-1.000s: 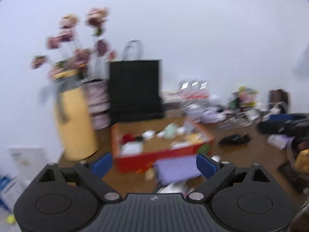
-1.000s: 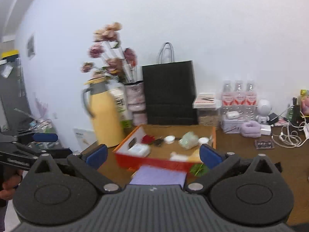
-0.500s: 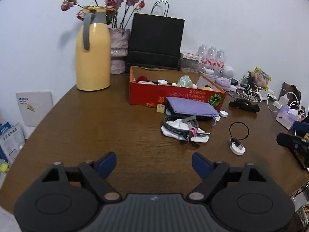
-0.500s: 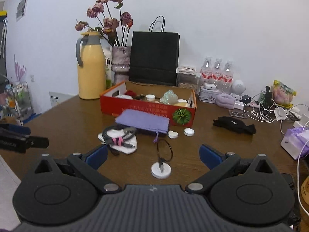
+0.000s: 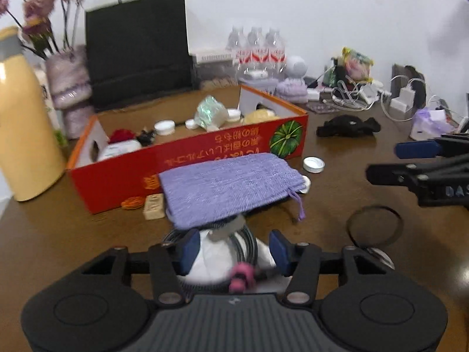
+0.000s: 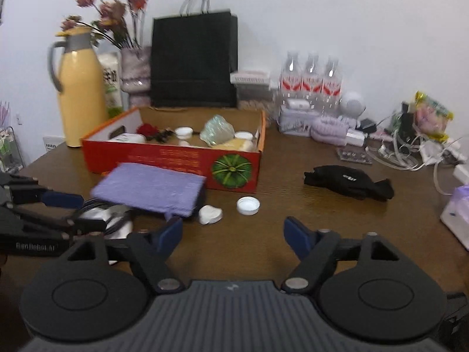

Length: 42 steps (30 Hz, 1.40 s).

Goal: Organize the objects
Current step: 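Move both tools back toward the items beside the purple pouch, then grasp the black cable with the left tool while the right grasps a small white cap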

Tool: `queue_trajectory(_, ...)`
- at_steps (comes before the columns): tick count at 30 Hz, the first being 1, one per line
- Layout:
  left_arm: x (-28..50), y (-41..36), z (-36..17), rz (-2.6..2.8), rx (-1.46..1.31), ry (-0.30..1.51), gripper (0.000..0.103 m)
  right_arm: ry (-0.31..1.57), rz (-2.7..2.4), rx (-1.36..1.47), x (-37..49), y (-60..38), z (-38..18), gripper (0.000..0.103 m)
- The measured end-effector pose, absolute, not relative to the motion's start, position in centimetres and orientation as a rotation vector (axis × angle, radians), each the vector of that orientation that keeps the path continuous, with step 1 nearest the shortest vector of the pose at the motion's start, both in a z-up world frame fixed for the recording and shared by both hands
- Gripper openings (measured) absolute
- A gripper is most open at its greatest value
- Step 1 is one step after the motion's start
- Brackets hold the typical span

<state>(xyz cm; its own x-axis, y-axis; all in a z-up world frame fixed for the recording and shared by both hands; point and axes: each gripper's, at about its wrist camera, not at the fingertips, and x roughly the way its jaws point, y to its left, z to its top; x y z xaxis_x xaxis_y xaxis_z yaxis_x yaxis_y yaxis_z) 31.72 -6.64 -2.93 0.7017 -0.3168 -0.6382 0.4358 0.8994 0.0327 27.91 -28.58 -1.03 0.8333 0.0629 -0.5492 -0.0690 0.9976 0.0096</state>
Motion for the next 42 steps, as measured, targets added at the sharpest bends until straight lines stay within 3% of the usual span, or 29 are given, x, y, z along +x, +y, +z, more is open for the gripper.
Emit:
queue_trajectory(2,33.1,-7.0,-3.3,-0.427,0.18,0.687,0.045,0.63,0.102,-0.033,30.7,-28.8,-2.0,0.064)
queue_trajectory(3,33.5,-7.1,-3.5,-0.419,0.175,0.705,0.033,0.657,0.126,-0.062,32.0,-28.5,-2.6,0.061)
queue_trajectory(9,32.8,-5.6,-3.4,-0.394,0.082,0.686,0.02,0.715,0.199,-0.126,36.2,-26.4,-5.5,0.049)
queue_trajectory(10,32.3,-5.3,-3.1,-0.386,0.073,0.675,0.019,0.714,0.205,-0.113,36.4,-26.5,-5.6,0.045)
queue_trajectory(11,31.8,-5.1,-2.8,-0.385,0.057,0.665,0.019,0.717,0.218,-0.085,36.5,-26.7,-5.5,0.029)
queue_trajectory(17,28.4,-2.4,-0.3,-0.371,-0.066,0.633,0.018,0.659,0.133,-0.068,33.3,-27.3,-3.9,0.028)
queue_trajectory(24,23.0,-1.0,0.2,-0.344,0.061,0.64,0.01,0.512,0.205,-0.01,22.9,-25.6,0.5,0.029)
queue_trajectory(28,21.6,-1.0,-2.0,-0.358,0.061,0.717,0.003,0.554,0.271,0.0,18.8,-23.2,-0.8,0.029)
queue_trajectory(42,15.6,-1.5,-2.0,-0.445,0.08,0.663,0.002,0.645,0.273,-0.025,14.5,-19.9,-4.3,0.029)
